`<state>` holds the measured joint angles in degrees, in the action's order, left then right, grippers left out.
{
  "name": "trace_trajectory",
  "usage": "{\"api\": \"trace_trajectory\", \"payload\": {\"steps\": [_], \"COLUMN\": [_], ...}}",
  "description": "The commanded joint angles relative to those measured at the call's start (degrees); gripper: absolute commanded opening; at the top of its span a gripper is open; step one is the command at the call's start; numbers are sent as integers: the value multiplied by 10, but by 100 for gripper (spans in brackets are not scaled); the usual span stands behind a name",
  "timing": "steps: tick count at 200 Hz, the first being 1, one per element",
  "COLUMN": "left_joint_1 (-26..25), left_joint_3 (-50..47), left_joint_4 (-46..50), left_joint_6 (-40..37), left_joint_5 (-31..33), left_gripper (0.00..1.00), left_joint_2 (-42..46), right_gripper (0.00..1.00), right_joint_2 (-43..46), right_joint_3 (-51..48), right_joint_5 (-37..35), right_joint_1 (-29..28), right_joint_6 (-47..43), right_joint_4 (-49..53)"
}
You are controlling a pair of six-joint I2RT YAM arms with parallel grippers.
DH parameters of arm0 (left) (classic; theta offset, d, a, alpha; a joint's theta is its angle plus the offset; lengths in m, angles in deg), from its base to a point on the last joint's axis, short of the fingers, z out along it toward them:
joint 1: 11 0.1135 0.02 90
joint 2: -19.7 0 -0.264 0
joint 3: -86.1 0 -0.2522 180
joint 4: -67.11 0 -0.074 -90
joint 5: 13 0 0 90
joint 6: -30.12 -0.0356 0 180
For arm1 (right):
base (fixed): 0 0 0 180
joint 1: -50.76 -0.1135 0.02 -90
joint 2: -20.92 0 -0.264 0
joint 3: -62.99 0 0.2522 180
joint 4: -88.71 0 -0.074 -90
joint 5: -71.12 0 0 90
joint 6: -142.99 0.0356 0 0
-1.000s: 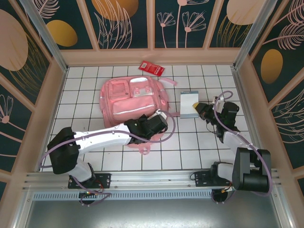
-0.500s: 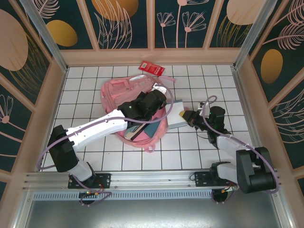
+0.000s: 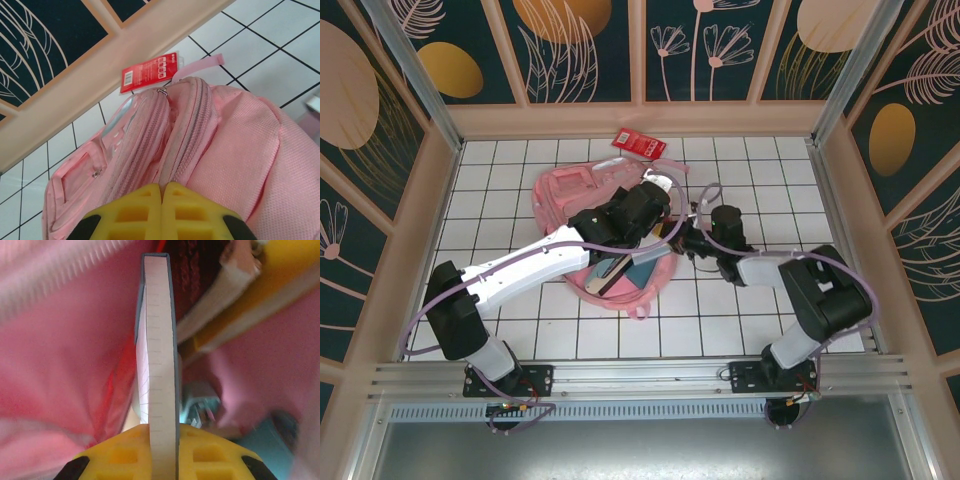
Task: Pack the student bag
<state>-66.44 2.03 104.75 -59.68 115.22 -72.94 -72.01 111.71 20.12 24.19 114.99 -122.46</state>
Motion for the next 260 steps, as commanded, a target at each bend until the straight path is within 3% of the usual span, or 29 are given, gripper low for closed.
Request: {"api": "trace_trajectory", "payload": {"steps": [1, 90, 100, 117, 127, 141, 169, 217, 249, 260], "left_joint_1": [1, 1, 1, 1, 1, 1, 1, 1, 2, 3], "left_joint_3": [5, -16, -18, -20, -20, -22, -25, -29, -34, -37], "left_joint_4": [-70, -76, -78, -81, -81, -81, -85, -87, -89, -90], "left_joint_6": [8, 8, 8, 8, 7, 7, 4, 8, 10, 12], "left_joint_5": [-3, -29, -29, -28, -26, -20, -10, 3, 8, 6], "left_gripper": [0, 0, 0, 0, 0, 0, 0, 0, 0, 0], "left_joint_2": [29, 47, 47, 47, 46, 47, 46, 47, 52, 53], "right_gripper": [0, 2, 8, 32, 44, 54, 63, 69, 69, 64], "right_joint_2": [-48, -239, -249, -257, -255, -239, -191, -107, -75, -67], "right_joint_3": [65, 250, 266, 293, 292, 280, 242, 181, 147, 137], "right_joint_5": [-22, -85, -89, -96, -96, -97, -108, -132, -133, -135], "right_joint_1": [-8, -14, -14, -15, -15, -15, -15, -15, -13, -13], "right_joint_6": [26, 80, 76, 59, 53, 41, 11, -50, -70, -73], "right_joint_4": [-58, -59, -48, -3, 5, 13, 36, 92, 114, 113]}}
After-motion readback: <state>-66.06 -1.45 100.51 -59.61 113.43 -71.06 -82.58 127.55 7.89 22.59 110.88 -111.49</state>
